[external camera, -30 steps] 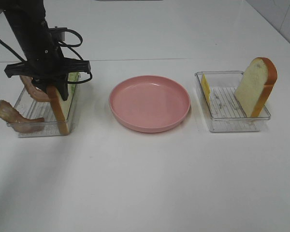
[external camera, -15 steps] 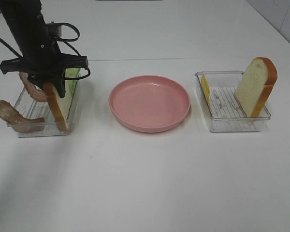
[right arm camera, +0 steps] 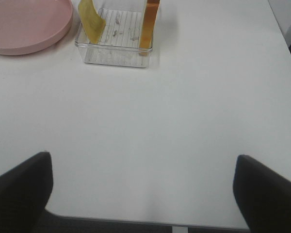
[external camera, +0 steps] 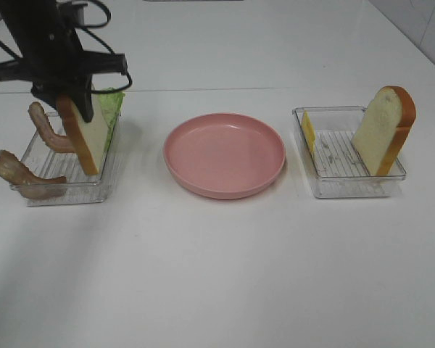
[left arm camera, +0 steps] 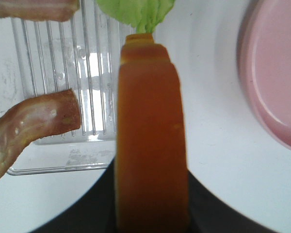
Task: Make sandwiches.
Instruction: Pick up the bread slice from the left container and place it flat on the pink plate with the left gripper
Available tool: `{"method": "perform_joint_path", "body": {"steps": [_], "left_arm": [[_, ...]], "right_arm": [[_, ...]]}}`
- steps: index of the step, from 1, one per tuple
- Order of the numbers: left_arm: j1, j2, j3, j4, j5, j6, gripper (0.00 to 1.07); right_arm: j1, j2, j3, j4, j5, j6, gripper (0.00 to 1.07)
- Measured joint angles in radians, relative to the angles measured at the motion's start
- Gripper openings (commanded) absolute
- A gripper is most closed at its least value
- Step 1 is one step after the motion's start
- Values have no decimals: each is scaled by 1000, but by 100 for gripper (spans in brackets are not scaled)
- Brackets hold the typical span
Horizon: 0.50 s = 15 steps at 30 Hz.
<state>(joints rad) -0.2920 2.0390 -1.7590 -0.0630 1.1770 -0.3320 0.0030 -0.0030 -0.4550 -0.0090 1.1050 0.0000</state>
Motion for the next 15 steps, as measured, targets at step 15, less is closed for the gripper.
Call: {"method": "perform_joint_path", "body": {"steps": [15], "left_arm": [[-47,-30,-261,-148,7,50,0]], "right_arm": [[0,0,0,3,0,0,99]]}}
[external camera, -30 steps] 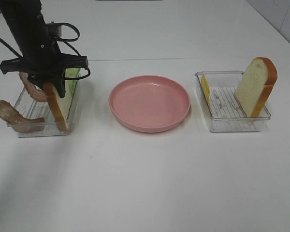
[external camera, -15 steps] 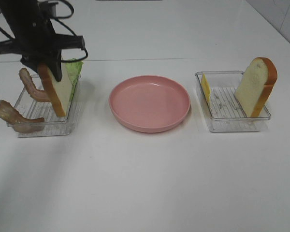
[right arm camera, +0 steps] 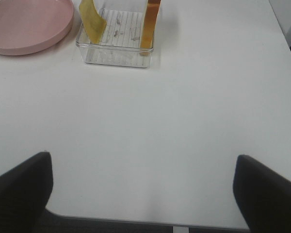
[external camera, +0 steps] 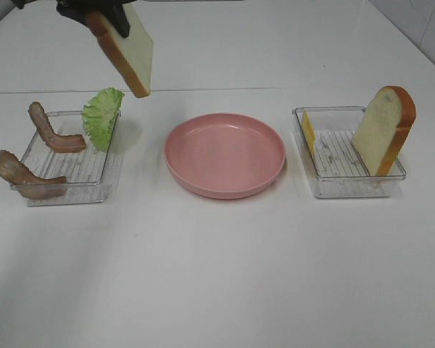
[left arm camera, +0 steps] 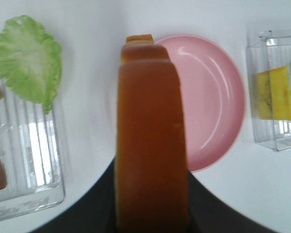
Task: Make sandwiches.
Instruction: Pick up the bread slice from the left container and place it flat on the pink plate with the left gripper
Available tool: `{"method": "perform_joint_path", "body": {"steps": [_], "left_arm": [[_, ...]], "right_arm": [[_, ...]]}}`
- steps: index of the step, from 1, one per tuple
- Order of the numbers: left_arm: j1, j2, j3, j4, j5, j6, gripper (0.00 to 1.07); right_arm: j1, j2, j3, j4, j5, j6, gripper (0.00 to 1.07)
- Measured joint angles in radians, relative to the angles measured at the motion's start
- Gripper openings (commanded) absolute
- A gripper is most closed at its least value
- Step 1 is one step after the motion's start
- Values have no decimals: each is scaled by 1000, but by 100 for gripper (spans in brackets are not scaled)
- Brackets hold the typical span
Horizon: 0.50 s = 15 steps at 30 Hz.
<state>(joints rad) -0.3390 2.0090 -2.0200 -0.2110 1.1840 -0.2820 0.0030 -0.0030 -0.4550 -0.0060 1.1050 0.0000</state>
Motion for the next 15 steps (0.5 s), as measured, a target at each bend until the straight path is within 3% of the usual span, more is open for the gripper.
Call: {"method": "perform_joint_path", "body": {"steps": [10,15], "left_arm": [[-105,60,0,-92,-156,40,0],[-117,156,0,-245,-178,118,0]], "right_arm": [[0,0,0,6,0,0,99],[0,0,0,6,0,0,99]]}}
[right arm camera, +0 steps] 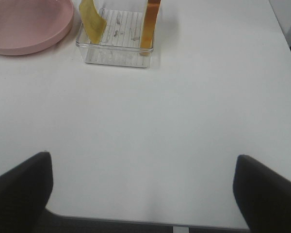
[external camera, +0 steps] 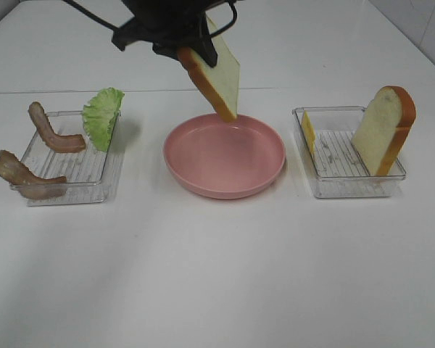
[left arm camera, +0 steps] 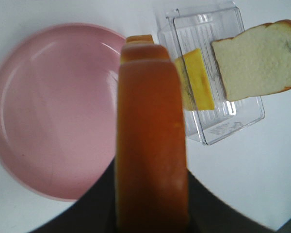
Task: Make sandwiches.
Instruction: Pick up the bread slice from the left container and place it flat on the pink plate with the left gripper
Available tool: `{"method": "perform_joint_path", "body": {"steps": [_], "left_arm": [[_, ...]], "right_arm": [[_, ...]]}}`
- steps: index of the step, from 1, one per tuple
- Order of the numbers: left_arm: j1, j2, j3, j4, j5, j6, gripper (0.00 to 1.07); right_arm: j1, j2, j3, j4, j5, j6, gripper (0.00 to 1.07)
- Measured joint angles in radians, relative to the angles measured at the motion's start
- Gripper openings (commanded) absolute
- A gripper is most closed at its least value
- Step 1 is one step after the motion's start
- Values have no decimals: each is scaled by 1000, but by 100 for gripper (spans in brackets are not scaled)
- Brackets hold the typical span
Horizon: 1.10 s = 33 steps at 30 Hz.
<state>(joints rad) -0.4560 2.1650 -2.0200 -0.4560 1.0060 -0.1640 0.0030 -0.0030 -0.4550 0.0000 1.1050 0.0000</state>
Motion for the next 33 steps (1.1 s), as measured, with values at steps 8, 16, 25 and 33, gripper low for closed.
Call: {"method": "perform_joint_path", "body": {"steps": [8,16,25,33], "left_arm": [[0,130,0,-137,-19,105,0],[0,218,0,-176,-73,119,0],[0,270,0,-206,-122,118,0],[0,278,0,-183,-171,96,66]], "right_arm": [[0,0,0,0,0,0,99],[0,0,0,0,0,0,99],[0,0,0,0,0,0,99],[0,0,0,0,0,0,99]]}}
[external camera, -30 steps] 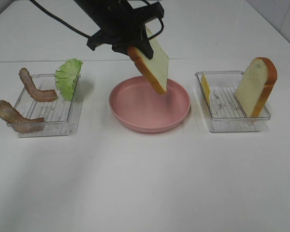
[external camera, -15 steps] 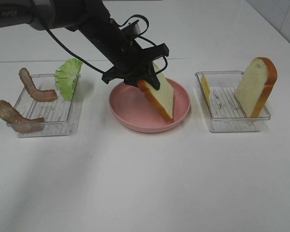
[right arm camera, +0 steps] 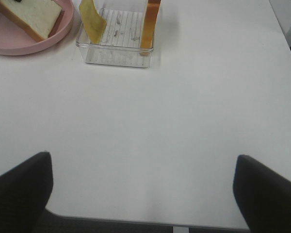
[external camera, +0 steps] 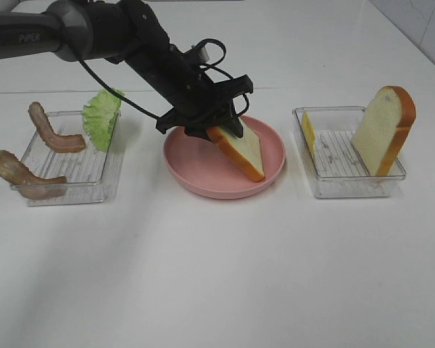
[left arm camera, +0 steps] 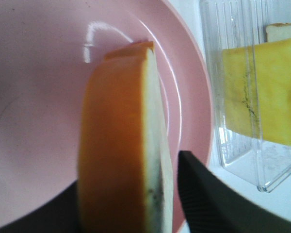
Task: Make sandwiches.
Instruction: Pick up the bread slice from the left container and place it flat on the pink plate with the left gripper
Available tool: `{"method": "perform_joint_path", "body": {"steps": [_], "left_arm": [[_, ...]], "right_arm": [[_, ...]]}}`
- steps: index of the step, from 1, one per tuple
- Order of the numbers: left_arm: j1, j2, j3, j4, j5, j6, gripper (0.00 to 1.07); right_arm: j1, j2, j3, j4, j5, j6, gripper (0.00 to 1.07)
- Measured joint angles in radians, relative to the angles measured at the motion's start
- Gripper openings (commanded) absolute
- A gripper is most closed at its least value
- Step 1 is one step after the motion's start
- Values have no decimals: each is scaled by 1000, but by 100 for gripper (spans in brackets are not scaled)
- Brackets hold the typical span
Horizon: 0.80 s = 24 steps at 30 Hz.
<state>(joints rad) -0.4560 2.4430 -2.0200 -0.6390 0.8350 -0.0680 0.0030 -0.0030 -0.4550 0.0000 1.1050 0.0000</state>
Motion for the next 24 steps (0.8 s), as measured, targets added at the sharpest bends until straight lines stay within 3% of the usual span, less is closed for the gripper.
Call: {"method": "perform_joint_path", "body": {"steps": [3,4,9,14,16,19,21,24], "left_arm": [[0,2,0,13,-2,0,73],[0,6,-4,40,-1,0,82],[0,8,-24,75,5,-12,83],[-4,8,-84,171,40,-72,83],[-22,8,-132,305,77,-152,83],[-25,8,-141,336,87,-169,83],[-39,8,-187,430,140,-225,83],[-43,8,-197,446,150,-231,83]], "right_arm": [[0,0,0,0,0,0,99],[0,0,0,-6,0,0,99],[0,0,0,0,0,0,99],[0,0,0,0,0,0,99],[0,0,0,0,0,0,99],[0,0,0,0,0,0,99],[0,0,0,0,0,0,99],[0,0,0,0,0,0,99]]}}
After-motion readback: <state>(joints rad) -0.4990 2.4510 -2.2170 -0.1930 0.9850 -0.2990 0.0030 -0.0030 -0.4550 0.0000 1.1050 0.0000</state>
